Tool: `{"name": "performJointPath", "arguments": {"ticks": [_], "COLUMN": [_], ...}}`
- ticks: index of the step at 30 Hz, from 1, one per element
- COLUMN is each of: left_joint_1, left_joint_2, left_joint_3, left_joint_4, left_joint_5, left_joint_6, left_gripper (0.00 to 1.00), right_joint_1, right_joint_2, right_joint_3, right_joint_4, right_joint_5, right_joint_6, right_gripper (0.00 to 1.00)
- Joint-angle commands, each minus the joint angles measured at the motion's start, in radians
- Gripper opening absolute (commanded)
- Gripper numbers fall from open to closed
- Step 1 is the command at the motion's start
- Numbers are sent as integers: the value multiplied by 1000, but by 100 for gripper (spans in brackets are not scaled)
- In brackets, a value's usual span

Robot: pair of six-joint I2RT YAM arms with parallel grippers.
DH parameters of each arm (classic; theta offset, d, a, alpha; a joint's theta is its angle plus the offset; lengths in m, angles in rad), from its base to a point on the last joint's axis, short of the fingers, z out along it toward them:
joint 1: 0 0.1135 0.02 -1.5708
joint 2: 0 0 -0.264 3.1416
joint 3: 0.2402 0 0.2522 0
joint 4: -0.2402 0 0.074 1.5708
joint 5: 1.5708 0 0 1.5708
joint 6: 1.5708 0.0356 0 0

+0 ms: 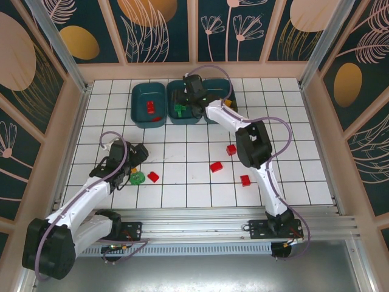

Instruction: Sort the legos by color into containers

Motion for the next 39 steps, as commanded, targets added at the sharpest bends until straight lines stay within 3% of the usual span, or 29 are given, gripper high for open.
{"name": "performJointPath", "arguments": {"ticks": [1,9,13,18,30,32,34,39], "left_joint_1": [4,3,3,4,3,4,4,-45], "left_joint_2": [-15,135,277,300,396,398,396,434], "left_joint_3": [17,32,106,90,76,88,110,283], "left_joint_4": [-80,-3,-17,-11,44,51,66,101], "left_joint_5": [31,-38,-105,-130,-46,-33,-3,61], "left_joint_6": [17,73,115,109,108,108,105,109], "left_gripper": [98,92,83,74,43,32,22,13], "right_joint_1": [6,38,31,3,-63,-65,-103,-160], "right_joint_2": [-166,-528,-671,-828,-1010,-1036,-1065,-1172], "right_joint_3": [-121,-722,-919,-1122,-1393,-1407,-1423,-1500], "right_joint_4": [58,355,369,381,461,458,464,497], "right_joint_5": [0,-9,28,38,15,7,21,91], "right_joint_6": [-14,54,52,69,85,86,83,119], "right_gripper": [59,60,59,59,55,54,53,52]}}
